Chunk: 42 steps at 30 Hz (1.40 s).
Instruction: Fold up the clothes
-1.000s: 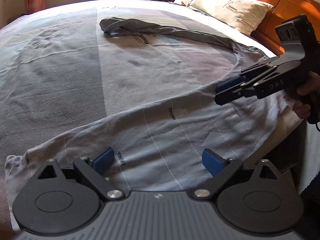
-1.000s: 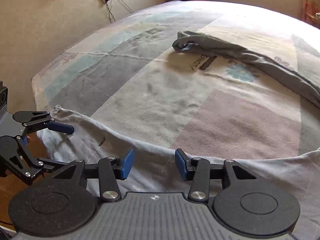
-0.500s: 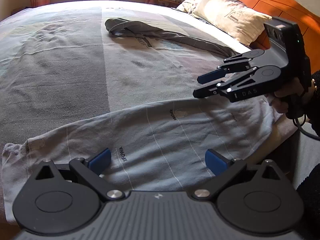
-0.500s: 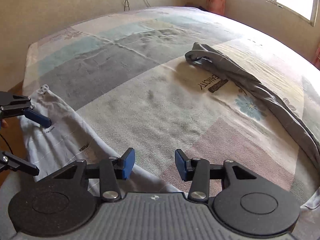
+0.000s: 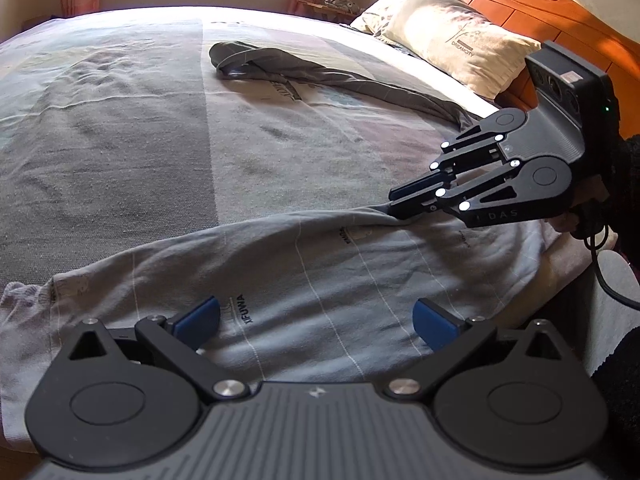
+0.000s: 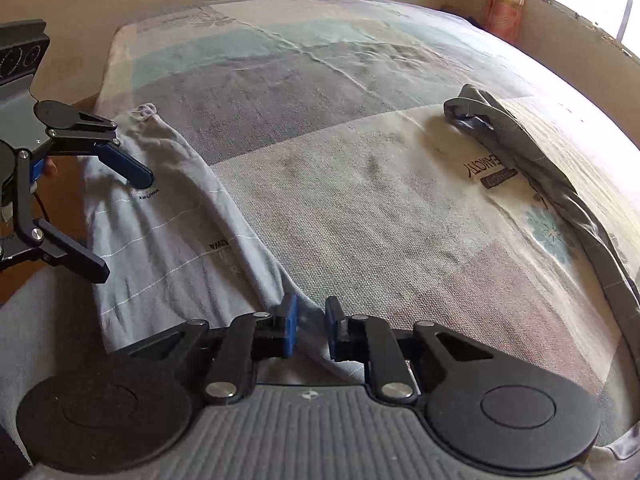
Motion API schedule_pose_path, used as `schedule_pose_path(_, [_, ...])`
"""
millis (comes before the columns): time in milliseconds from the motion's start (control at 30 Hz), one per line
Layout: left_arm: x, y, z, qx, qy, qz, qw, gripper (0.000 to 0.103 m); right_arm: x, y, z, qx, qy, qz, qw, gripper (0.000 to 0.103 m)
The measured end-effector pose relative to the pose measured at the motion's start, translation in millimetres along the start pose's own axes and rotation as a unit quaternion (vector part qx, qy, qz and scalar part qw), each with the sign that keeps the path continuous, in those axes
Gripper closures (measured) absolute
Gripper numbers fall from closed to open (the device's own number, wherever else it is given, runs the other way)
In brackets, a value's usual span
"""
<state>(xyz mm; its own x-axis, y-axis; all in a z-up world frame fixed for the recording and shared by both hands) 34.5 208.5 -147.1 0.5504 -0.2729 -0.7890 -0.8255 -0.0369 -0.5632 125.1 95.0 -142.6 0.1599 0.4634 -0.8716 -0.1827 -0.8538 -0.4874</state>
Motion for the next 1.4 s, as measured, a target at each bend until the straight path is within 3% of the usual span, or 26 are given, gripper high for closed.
schedule_pose_path(33, [-0.4, 0.0, -0.2, -0.001, 0.0, 0.0, 1.0, 0.001, 0.5, -1.9, -0.8, -0.001, 0.006, -0.005, 1.0, 0.092])
schedule_pose_path(67, [-0.8, -0.4, -0.2, -0.003, -0.001, 0.001, 1.0, 0.001, 0.9, -4.0, -1.5, -0.002, 0.012, -0.009, 1.0, 0.103])
schedule_pose_path(133, [-1.6, -2.2, -0.2, -0.011, -0.004, 0.006, 0.9999, 0.001, 0.2, -14.6, -13.2, 0.006, 0.076, -0.03, 0.997, 0.102])
schedule_pose_path(167, [-2.9, -2.9, 0.0, -0.012, -0.008, 0.007, 0.9999, 0.001, -1.2, -20.2, -20.3, 0.025, 0.083, -0.039, 0.995, 0.102])
schedule_pose_path(233, [-7.6, -4.4, 0.7, -0.009, -0.02, 0.005, 0.9997, 0.001, -8.3, -26.1, -28.1, 0.065, 0.063, -0.053, 0.994, 0.102])
schedule_pose_path(433, [-7.5, 0.4, 6.8, -0.022, -0.016, 0.015, 0.9995, 0.001, -35.2, -6.7, 11.2, 0.027, 0.007, -0.044, 0.999, 0.1])
schedule_pose_path(567, [-8.9, 5.3, 5.9, -0.019, -0.017, 0.02, 0.9995, 0.001, -21.8, 3.6, 33.2, 0.034, -0.016, -0.031, 0.999, 0.092])
schedule_pose_path(700, [-16.4, 11.9, 4.0, -0.021, -0.014, 0.035, 0.9991, 0.001, -0.4, 0.1, 21.8, 0.117, -0.024, -0.029, 0.992, 0.089])
schedule_pose_path(767, [-21.5, 13.4, 3.5, -0.029, -0.009, 0.045, 0.9986, 0.001, -5.3, 8.6, 25.7, 0.151, -0.074, -0.01, 0.986, 0.087])
schedule_pose_path(900, [-21.5, -10.4, -6.9, -0.018, 0.022, 0.019, 0.9994, 0.001, -16.9, 25.4, 45.5, 0.114, -0.113, 0.036, 0.986, 0.086])
schedule_pose_path(1067, [4.1, -41.9, -31.7, 0.031, 0.045, 0.008, 0.9985, 0.001, -34.1, 4.5, 12.2, 0.138, -0.081, -0.014, 0.987, 0.083])
schedule_pose_path(1200, [24.0, -31.8, -30.7, 0.033, 0.045, 0.042, 0.9976, 0.001, -31.1, -12.2, -14.5, 0.117, -0.04, -0.033, 0.992, 0.083])
schedule_pose_path(1333, [16.6, -20.8, -22.7, 0.011, 0.059, 0.034, 0.9976, 0.001, -8.6, -18.9, -12.5, 0.051, -0.027, -0.013, 0.998, 0.069])
schedule_pose_path(1400, [13.7, -17.5, -19.1, 0.001, 0.065, 0.032, 0.9974, 0.001, 6.2, -16.8, -5.7, 0.021, -0.03, 0.01, 0.999, 0.068])
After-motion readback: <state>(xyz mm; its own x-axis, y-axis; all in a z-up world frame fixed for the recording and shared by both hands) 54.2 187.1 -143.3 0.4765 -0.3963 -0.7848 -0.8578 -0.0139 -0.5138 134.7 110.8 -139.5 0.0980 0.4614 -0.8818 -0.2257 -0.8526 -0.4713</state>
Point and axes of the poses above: each gripper's, at about its wrist camera, not at the fingertips, and x roughly the way its jaws point, z to its left, y to its underside, the point moved 9 cm from there along x, roughly the way its jaws point, and after that the axes turned 8 degrees about z, right-handed, at the moved point
